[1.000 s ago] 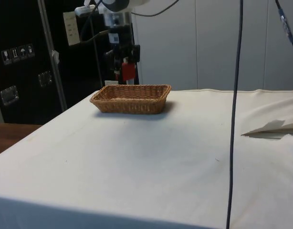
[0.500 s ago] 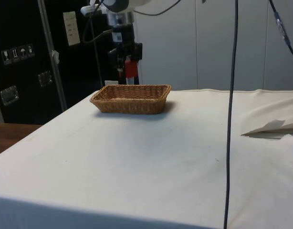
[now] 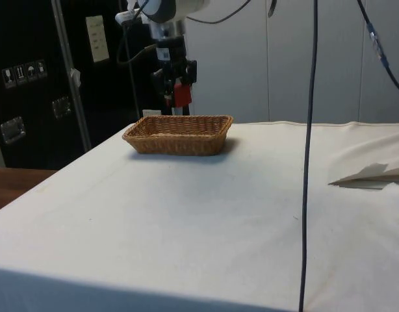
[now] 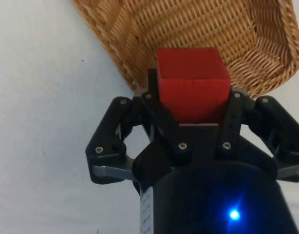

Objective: Pick up the cube and place it into the basket.

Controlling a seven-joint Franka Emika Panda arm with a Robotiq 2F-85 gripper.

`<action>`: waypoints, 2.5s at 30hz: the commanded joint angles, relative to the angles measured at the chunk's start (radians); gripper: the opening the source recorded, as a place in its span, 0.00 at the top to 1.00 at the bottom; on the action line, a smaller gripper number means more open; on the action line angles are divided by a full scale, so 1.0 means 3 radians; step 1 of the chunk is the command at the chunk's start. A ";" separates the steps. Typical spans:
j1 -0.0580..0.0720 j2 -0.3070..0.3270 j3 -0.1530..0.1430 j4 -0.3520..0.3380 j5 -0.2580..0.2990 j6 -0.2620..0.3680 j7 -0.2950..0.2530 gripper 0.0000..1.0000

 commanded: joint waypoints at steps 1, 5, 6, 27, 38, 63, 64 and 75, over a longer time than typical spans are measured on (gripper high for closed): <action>-0.0033 0.0033 0.0013 0.0033 0.0037 0.0007 -0.0033 0.99; -0.0033 0.0077 -0.0010 0.0057 0.0053 0.0017 -0.0043 0.99; -0.0030 0.0100 -0.0023 0.0067 0.0063 0.0027 -0.0047 0.99; -0.0020 0.0273 -0.0097 0.0063 0.0087 0.0300 0.0053 0.99; -0.0010 0.0313 -0.0103 0.0063 0.0087 0.0367 0.0113 0.99; 0.0007 0.0430 -0.0073 0.0153 0.0123 0.0357 0.0117 0.99; 0.0007 0.0437 -0.0073 0.0160 0.0127 0.0357 0.0117 0.99; 0.0023 0.0487 -0.0090 0.0160 0.0140 0.0360 0.0120 0.99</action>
